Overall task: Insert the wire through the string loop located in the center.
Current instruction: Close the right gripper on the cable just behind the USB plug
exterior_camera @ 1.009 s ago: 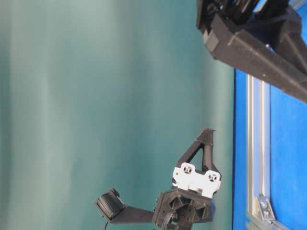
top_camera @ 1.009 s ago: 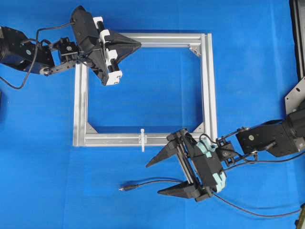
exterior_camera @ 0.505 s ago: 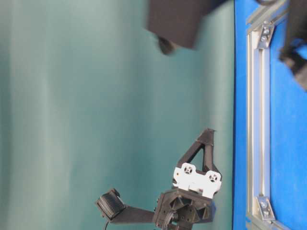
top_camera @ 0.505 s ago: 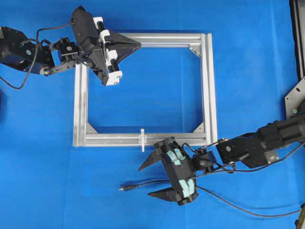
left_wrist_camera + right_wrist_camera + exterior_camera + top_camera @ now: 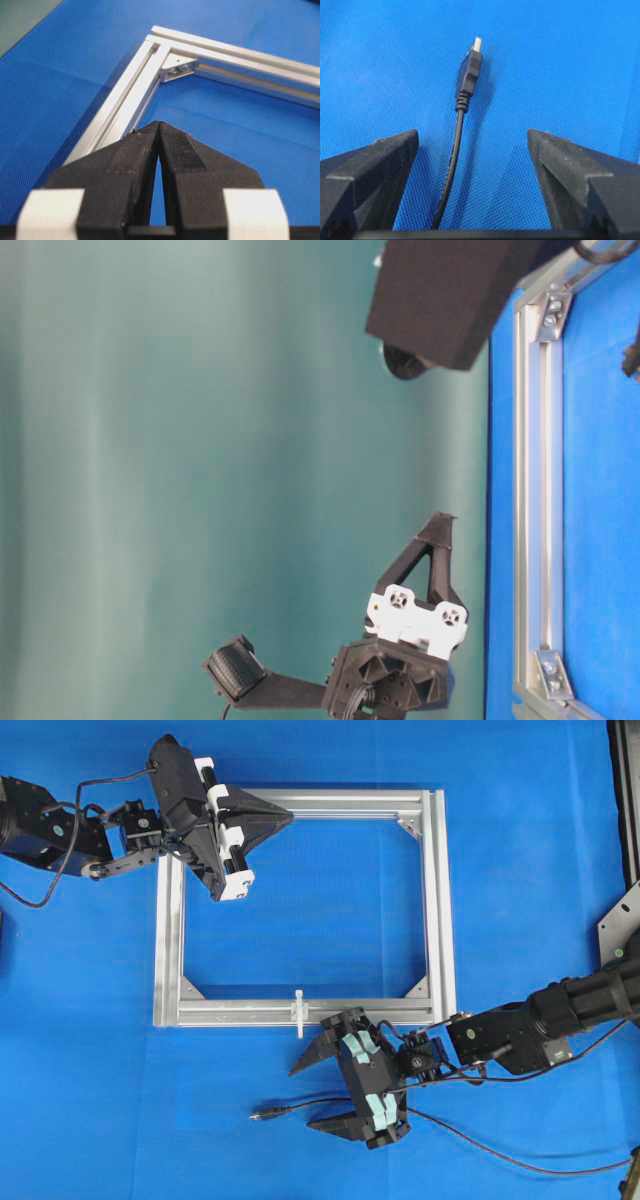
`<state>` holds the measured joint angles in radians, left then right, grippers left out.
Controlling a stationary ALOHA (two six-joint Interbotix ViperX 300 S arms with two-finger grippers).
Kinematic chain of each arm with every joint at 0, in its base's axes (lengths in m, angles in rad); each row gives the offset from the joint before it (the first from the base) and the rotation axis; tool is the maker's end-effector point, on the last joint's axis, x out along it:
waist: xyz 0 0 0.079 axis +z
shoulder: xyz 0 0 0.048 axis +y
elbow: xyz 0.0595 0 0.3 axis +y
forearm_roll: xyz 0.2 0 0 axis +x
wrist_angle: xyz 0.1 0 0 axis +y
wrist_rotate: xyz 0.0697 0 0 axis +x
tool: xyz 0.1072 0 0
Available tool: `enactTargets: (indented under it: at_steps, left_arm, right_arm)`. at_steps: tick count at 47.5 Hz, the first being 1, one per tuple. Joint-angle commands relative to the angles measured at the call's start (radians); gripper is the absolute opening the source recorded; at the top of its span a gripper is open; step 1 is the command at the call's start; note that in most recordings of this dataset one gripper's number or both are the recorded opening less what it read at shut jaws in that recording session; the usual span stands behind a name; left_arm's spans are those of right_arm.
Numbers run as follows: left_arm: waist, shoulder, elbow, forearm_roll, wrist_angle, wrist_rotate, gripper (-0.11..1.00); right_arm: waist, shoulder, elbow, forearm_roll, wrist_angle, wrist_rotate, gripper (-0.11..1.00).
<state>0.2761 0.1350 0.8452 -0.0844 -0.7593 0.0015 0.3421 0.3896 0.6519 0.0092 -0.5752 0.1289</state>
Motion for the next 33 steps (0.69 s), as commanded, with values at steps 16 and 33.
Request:
enactTargets:
  at_steps: [16, 33]
  left_arm:
    - [0.0, -0.031, -0.008, 0.002, -0.005, 0.0, 0.0]
    - [-0.002, -0.031, -0.011, 0.002, -0.005, 0.0, 0.0]
  right_arm:
    - [0.005, -0.02, -0.011, 0.011, 0.011, -0.002, 0.12]
    - [0.008, -0.035, -0.011, 0.006, 0.041, 0.0, -0.03]
